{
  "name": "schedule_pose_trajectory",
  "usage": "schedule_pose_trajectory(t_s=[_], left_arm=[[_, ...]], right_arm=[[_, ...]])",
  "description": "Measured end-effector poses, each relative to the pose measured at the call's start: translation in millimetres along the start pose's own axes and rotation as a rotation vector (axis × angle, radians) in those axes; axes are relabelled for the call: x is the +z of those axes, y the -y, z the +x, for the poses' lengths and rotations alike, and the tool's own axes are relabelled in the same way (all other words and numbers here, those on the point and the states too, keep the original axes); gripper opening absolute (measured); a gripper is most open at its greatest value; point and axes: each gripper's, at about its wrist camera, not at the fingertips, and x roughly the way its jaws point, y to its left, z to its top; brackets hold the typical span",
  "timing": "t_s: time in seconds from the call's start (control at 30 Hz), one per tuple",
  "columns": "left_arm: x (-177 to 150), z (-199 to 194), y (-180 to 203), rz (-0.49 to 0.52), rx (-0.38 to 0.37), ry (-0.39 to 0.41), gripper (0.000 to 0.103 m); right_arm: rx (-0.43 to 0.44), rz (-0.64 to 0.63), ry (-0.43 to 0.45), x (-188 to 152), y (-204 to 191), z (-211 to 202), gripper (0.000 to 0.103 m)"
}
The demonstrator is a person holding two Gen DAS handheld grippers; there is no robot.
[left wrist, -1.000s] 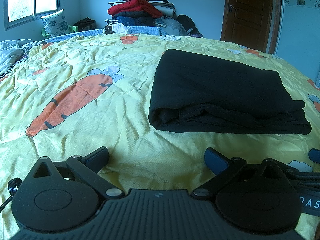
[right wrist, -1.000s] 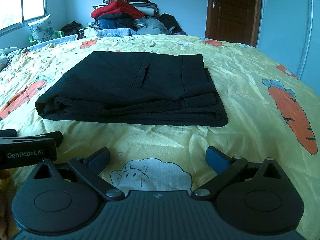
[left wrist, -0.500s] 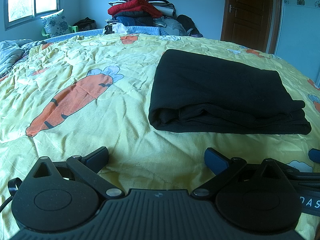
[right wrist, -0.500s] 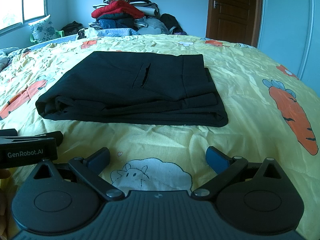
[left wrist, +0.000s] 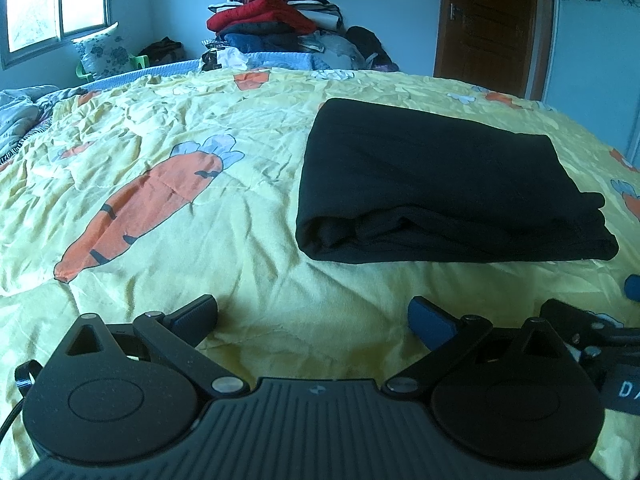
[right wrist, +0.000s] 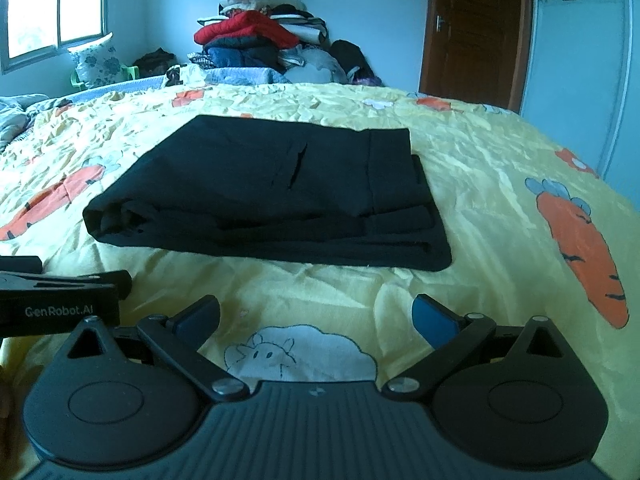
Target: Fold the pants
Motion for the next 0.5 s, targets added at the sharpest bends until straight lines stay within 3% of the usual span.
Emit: schedule_pose_trajectory(t_s=[0.3,0.5], left_arm=[[2,-3,-4,-0.011,0.007,-0.013,0.102],[3,-10,-7,0.004,0.055,0.023,0.102]], right_arm=[[0.063,-0.042,-0.005,3,-4,-4,0.103],[0.164,-0.106,-0.001,3,-8,-8,0.103]])
